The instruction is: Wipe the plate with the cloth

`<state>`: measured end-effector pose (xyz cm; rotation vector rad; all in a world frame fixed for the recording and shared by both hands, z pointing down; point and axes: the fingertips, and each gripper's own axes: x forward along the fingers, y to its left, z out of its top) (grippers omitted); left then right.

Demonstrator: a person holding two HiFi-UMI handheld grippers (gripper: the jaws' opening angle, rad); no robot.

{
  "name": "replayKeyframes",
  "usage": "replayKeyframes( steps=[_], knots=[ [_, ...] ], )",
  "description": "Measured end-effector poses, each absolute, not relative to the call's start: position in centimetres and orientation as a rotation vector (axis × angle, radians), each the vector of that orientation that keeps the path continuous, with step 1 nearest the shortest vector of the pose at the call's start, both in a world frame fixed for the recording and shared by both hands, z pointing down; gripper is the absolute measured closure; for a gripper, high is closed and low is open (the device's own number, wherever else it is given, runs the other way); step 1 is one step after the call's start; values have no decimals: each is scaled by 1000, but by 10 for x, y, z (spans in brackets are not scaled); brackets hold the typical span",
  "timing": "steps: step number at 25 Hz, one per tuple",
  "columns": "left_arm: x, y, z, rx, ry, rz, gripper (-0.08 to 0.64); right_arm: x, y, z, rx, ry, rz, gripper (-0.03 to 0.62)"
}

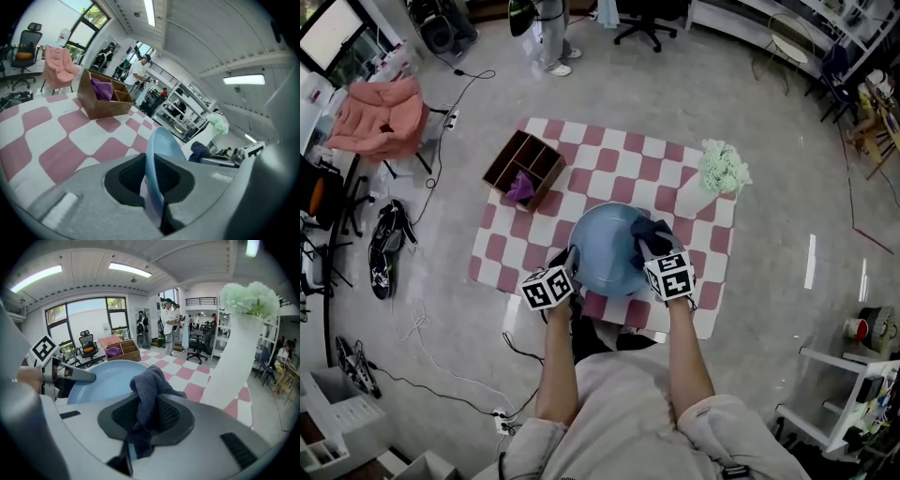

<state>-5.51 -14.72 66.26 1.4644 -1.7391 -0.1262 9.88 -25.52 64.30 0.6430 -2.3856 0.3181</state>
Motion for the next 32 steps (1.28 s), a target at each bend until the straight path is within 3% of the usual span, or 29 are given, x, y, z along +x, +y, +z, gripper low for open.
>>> replayKeyframes(
  steps=[9, 16, 23, 32],
  knots=[
    [-44, -122, 723, 1227, -1837, -72, 532, 161, -233, 638, 628, -2488, 351, 511],
    [-48, -118, 733, 1182, -1959, 193, 522, 174, -221, 625, 616, -2547, 395, 511],
    [-45, -111, 680, 1308, -2116, 226, 506, 189, -210, 610, 655, -2594, 427, 511],
    [44, -38, 620, 1478, -2132, 113, 549, 200, -142, 607, 585, -2634, 517, 511]
  ],
)
